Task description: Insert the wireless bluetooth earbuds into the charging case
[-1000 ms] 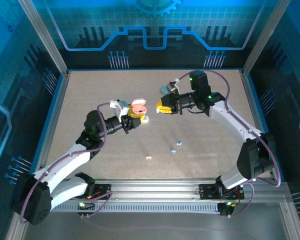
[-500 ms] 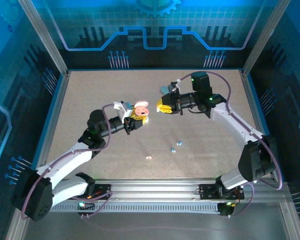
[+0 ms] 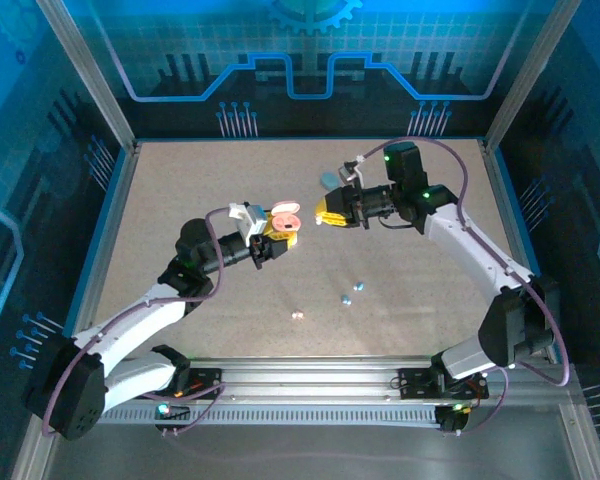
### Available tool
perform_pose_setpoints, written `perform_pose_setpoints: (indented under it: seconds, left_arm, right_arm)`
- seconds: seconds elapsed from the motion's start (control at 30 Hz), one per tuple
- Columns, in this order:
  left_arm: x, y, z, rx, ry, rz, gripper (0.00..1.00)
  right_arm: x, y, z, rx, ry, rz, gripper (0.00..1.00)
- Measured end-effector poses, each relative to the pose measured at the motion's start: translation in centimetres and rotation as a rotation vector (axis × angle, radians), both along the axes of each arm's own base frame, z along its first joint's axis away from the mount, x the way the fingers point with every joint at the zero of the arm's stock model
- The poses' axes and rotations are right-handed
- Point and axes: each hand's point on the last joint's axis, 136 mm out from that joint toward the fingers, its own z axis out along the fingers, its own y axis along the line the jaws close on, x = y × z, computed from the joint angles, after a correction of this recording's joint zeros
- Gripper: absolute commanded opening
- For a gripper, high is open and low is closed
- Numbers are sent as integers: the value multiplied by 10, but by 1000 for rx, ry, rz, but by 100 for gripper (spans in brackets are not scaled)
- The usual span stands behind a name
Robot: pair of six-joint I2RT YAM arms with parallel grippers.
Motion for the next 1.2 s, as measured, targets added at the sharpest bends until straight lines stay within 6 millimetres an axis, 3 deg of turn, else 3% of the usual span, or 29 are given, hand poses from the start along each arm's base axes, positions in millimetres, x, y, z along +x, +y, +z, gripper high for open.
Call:
perform_pose_setpoints:
  seconds: [0.23,0.43,1.2]
  left_arm:
    - [-5,-10,1,-7,-20,-48,33]
    - [-5,-19,-1,-15,-29,-74,33]
    - [-10,-29,10,-51,-55,-124,33]
  right_arm:
    - [-9,-1,14,-35,-185,11,21]
    - [-16,8,10,-66,-274,47,21]
    - [-19,20,7,-123,-386,63,20]
